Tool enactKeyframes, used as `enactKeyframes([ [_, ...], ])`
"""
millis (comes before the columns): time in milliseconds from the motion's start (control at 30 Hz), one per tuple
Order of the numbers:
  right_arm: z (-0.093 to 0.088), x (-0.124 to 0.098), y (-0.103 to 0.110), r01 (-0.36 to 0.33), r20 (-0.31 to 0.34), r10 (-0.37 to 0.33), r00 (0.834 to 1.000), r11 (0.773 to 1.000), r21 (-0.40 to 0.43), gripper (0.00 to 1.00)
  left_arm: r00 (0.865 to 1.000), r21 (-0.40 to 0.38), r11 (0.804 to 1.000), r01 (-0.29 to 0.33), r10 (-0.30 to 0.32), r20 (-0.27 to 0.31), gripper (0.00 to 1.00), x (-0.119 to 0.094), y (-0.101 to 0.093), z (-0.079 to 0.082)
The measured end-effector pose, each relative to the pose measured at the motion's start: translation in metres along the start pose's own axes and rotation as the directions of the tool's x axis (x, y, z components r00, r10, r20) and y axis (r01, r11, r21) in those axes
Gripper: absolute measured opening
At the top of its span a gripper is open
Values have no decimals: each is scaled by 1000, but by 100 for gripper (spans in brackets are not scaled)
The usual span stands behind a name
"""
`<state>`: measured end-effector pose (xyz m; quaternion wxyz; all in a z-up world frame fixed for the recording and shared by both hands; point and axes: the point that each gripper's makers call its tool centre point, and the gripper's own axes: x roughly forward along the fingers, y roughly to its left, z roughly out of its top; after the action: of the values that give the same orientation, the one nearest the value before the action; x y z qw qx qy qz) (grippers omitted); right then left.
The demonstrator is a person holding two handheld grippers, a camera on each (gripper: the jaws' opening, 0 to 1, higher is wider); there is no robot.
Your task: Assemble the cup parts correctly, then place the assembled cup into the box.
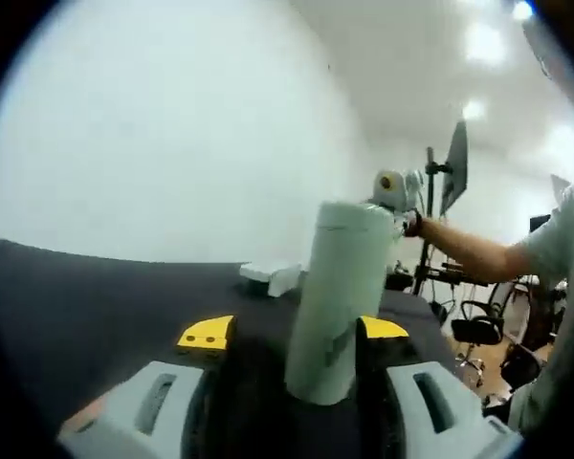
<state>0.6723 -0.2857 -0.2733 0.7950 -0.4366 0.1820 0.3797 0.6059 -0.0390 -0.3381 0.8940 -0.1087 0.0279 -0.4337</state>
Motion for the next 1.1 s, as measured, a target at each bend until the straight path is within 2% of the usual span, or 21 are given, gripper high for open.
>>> enactKeyframes([
  [33,-15,4,-4,-20,-104,13,994,998,-67,60,1000,1,1000,-2,2,-9,36,1,1,1],
  [67,-24,8,-3,-46,-154,35,987,996,-70,60,1000,6,1000,-2,2,-5,34,0,-1,4],
  [100,-31,14,-3,-93,-200,76,977,993,-79,61,999,-11,1000,18,-18,49,34,1,-2,13],
  [133,-38,19,-2,-152,-248,134,960,987,-57,62,998,-43,999,28,-25,64,35,-1,-2,14],
  [200,-45,27,-21,-163,-306,125,944,982,-100,63,999,-36,999,11,-9,51,35,-3,3,13],
  [233,-47,29,-29,-178,-327,129,936,976,-123,59,998,-28,1000,-14,15,58,34,-3,7,14],
  [300,-47,36,-40,-196,-339,128,932,965,-174,58,995,-36,998,-51,54,78,34,-4,18,18],
  [333,-49,40,-47,-231,-350,154,924,954,-191,58,994,-27,997,-67,69,81,35,-5,22,18],
  [400,-54,49,-58,-248,-369,161,915,947,-202,57,992,-31,995,-91,93,84,35,-5,31,20],
  [433,-59,55,-60,-299,-389,189,902,923,-243,56,989,-33,993,-112,115,89,35,-6,35,21],
  [500,-68,65,-65,-313,-412,198,889,921,-232,53,987,-31,992,-126,129,101,35,-9,39,24],
  [533,-71,72,-67,-324,-410,207,888,915,-241,55,985,-36,991,-129,132,109,35,-10,40,25],
  [600,-81,79,-69,-355,-445,227,867,906,-230,56,982,-39,990,-135,139,126,35,-12,43,29],
  [633,-84,84,-72,-359,-444,234,865,906,-222,59,981,-35,989,-141,144,127,35,-12,45,29],
  [667,-88,87,-74,-371,-455,243,856,903,-216,58,981,-25,988,-152,154,121,35,-12,47,28],
  [767,-95,98,-77,-384,-456,253,853,896,-221,58,979,0,984,-178,177,104,35,-13,52,25],
  [833,-100,106,-71,-409,-453,287,844,891,-197,58,976,12,982,-190,188,108,40,-14,54,26],
  [933,-110,119,-73,-435,-470,299,830,875,-211,58,976,5,984,-178,176,133,46,-15,52,30],
  [1100,-123,129,-66,-474,-491,335,804,860,-189,51,978,15,985,-171,168,124,47,-10,46,27],
])
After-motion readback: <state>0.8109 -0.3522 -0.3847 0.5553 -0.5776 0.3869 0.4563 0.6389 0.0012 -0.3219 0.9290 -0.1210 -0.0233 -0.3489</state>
